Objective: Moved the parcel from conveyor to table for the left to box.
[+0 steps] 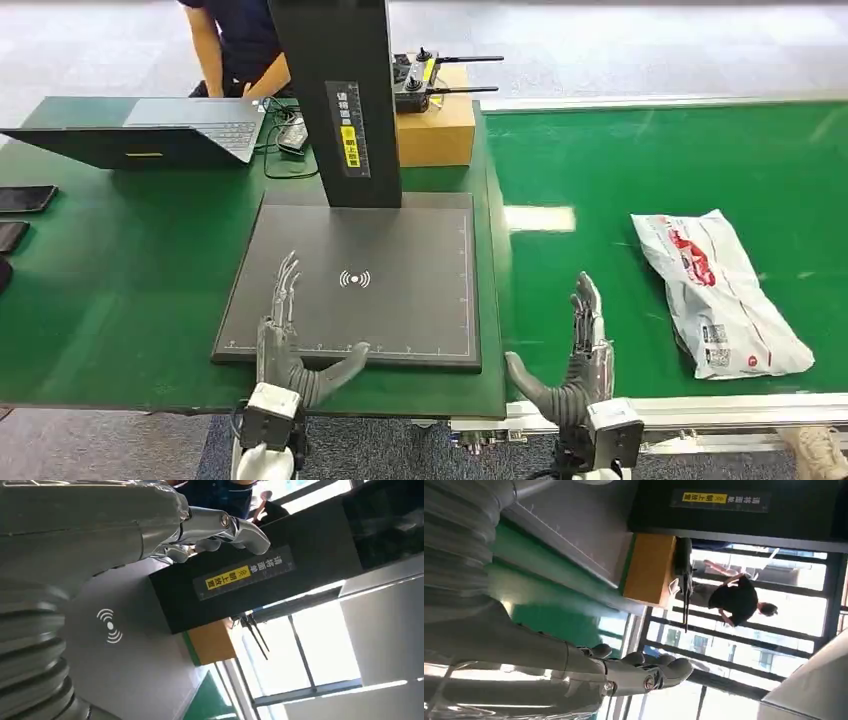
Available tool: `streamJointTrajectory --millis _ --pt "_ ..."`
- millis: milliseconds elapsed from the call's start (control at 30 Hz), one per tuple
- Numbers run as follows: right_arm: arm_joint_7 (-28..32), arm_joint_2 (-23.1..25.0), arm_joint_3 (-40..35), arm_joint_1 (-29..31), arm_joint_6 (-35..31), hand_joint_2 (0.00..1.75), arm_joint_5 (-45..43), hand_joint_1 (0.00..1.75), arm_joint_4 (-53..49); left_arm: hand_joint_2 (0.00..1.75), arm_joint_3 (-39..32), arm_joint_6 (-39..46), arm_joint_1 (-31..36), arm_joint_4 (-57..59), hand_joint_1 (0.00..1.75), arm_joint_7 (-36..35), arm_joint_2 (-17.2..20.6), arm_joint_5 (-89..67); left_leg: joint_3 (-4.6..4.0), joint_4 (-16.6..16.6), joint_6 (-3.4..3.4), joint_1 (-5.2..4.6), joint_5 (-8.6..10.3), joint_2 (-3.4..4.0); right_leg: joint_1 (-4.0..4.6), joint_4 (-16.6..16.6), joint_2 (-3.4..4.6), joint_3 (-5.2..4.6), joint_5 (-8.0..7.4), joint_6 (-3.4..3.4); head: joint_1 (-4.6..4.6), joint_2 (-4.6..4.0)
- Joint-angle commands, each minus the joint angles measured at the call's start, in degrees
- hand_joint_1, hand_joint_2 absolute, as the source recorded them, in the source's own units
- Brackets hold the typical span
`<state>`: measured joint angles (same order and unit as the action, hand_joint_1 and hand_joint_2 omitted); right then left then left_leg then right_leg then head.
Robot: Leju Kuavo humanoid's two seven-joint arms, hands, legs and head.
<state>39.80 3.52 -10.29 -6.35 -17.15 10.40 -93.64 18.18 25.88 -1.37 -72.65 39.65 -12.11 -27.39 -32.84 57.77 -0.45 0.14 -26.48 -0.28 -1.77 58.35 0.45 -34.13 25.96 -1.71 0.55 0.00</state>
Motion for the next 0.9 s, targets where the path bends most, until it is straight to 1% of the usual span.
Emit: streamJointTrajectory --millis 33,67,100,133,300,400,433,467,500,533,567,600,667,700,767,800,900 --pt "-0.25 0.64 0.51 0.5 -2.27 1.75 1.48 0.0 1.35 1.75 -1.01 -0.94 2.6 5.27 0.0 0.35 -0.38 0.56 0.11 -0.12 -0.04 0.08 0.05 0.01 0.11 -0.18 -0.07 0.15 -0.07 0.2 0.0 0.0" --pt "-0.57 0.74 0.72 -0.05 -2.31 1.75 1.37 0.0 0.9 1.75 -0.87 -1.04 2.79 5.31 0.0 0.35 -0.38 0.32 0.14 -0.16 -0.04 0.1 0.08 0.0 0.14 -0.24 -0.09 0.19 -0.1 0.25 -0.02 0.0" --pt "-1.28 0.63 0.97 -0.83 -1.72 1.75 0.78 0.0 0.27 1.75 -0.64 -0.41 3.01 5.09 0.0 0.35 -0.41 -0.72 0.03 -0.04 -0.02 0.02 0.03 -0.07 0.04 -0.06 -0.11 0.06 -0.01 0.11 0.0 0.0" --pt "-1.45 0.33 1.05 -1.13 -1.28 1.75 0.59 0.0 0.51 1.75 -0.6 0.9 2.86 4.29 0.0 0.35 -0.43 -2.19 0.05 -0.06 -0.03 0.05 0.04 -0.08 0.08 -0.1 -0.14 0.09 -0.02 0.15 0.0 0.0" --pt "-1.35 0.39 1.34 0.2 0.34 1.75 -0.48 0.0 3.58 1.75 -1.21 2.11 1.55 1.54 0.0 -0.27 -0.39 -3.57 0.07 -0.07 -0.03 0.05 0.03 -0.01 0.07 -0.12 -0.07 0.09 -0.04 0.17 0.0 0.0" --pt "-0.88 -0.22 0.26 2.13 1.3 1.75 -0.06 0.0 5.3 1.75 -1.91 2.47 -0.15 0.0 0.0 -0.85 0.22 -3.44 0.07 -0.06 -0.03 0.05 0.02 0.11 0.07 -0.1 0.05 0.05 -0.07 0.14 -0.02 0.0" --pt "-0.59 -0.69 -0.89 5.08 3.03 1.75 -0.72 0.0 8.55 1.75 -3.67 4.55 -2.06 -0.55 0.0 -1.92 0.29 -2.44 0.09 -0.09 -0.04 0.09 0.03 0.15 0.11 -0.15 0.08 0.08 -0.11 0.19 -0.02 0.0" --pt "-0.53 -0.4 -1.08 6.46 3.08 1.75 -0.76 0.0 10.22 1.75 -3.87 5.2 -3.37 -1.07 0.0 -1.23 0.69 -1.92 0.05 -0.05 -0.02 0.03 0.0 0.16 0.04 -0.07 0.12 0.02 -0.06 0.11 0.0 0.0" --pt "-0.56 -0.28 -1.15 7.05 3.11 1.75 -0.78 0.0 10.88 1.75 -3.88 5.35 -3.98 -1.35 0.0 -0.57 0.89 -1.67 0.18 -0.15 -0.04 0.07 -0.01 0.49 0.08 -0.19 0.43 0.06 -0.17 0.17 -0.02 0.0" --pt "0.03 -0.11 -1.59 8.05 3.6 1.75 -1.01 0.0 12.1 1.75 -4.1 4.68 -5.0 -1.91 0.0 0.06 0.86 0.21 0.12 -0.12 -0.03 0.04 -0.03 0.37 0.05 -0.11 0.33 0.08 -0.11 0.13 -0.02 0.0" --pt "0.2 0.14 -1.89 8.36 3.7 1.75 -0.71 0.0 12.09 1.75 -4.12 4.04 -5.7 -2.42 0.0 0.35 0.88 1.31 0.23 -0.27 -0.06 0.1 0.04 0.52 0.14 -0.3 0.43 0.16 -0.23 0.27 -0.02 0.0" --pt "0.17 0.34 -1.97 8.39 3.69 1.75 -0.74 0.0 11.93 1.75 -4.09 4.03 -5.89 -2.52 0.0 0.35 0.89 1.36 0.13 -0.08 -0.04 0.06 -0.03 0.27 0.07 -0.08 0.25 0.05 -0.07 0.12 0.0 0.0" --pt "-0.02 0.3 -2.4 8.34 2.47 1.75 0.73 0.0 10.22 1.75 -3.95 2.92 -6.26 -3.49 0.0 0.35 0.59 1.37 0.15 -0.14 -0.05 0.1 0.02 0.22 0.12 -0.17 0.14 0.13 -0.11 0.23 -0.02 0.0" --pt "-0.45 0.15 -2.24 8.04 1.9 1.75 1.04 0.0 9.3 1.75 -3.85 2.36 -5.98 -3.63 0.0 0.21 0.45 1.08 0.05 -0.07 -0.02 0.07 0.01 0.14 0.09 -0.09 0.07 0.05 -0.06 0.16 -0.02 0.0" --pt "-1.86 -0.53 -1.58 6.34 0.0 1.75 2.24 0.0 6.63 1.75 -3.12 0.71 -4.91 -3.03 0.0 -0.01 0.44 -0.07 0.07 -0.07 -0.02 0.07 0.0 0.14 0.09 -0.09 0.07 0.06 -0.05 0.17 0.0 0.0" --pt "-1.88 -0.94 -1.33 5.58 -0.08 1.75 2.19 0.0 5.65 1.75 -3.23 0.62 -4.37 -2.49 0.0 -0.04 0.17 -0.08 0.01 -0.04 -0.01 0.04 0.02 -0.05 0.05 -0.04 -0.1 0.05 -0.01 0.12 -0.02 0.0" --pt "-3.33 -1.89 -0.23 4.59 -1.26 1.75 3.79 0.0 4.68 1.75 -2.67 0.25 -3.35 -1.65 0.0 0.35 0.22 -0.82 0.01 -0.05 0.0 0.05 0.04 -0.12 0.07 -0.09 -0.19 0.1 -0.02 0.15 -0.02 0.0"
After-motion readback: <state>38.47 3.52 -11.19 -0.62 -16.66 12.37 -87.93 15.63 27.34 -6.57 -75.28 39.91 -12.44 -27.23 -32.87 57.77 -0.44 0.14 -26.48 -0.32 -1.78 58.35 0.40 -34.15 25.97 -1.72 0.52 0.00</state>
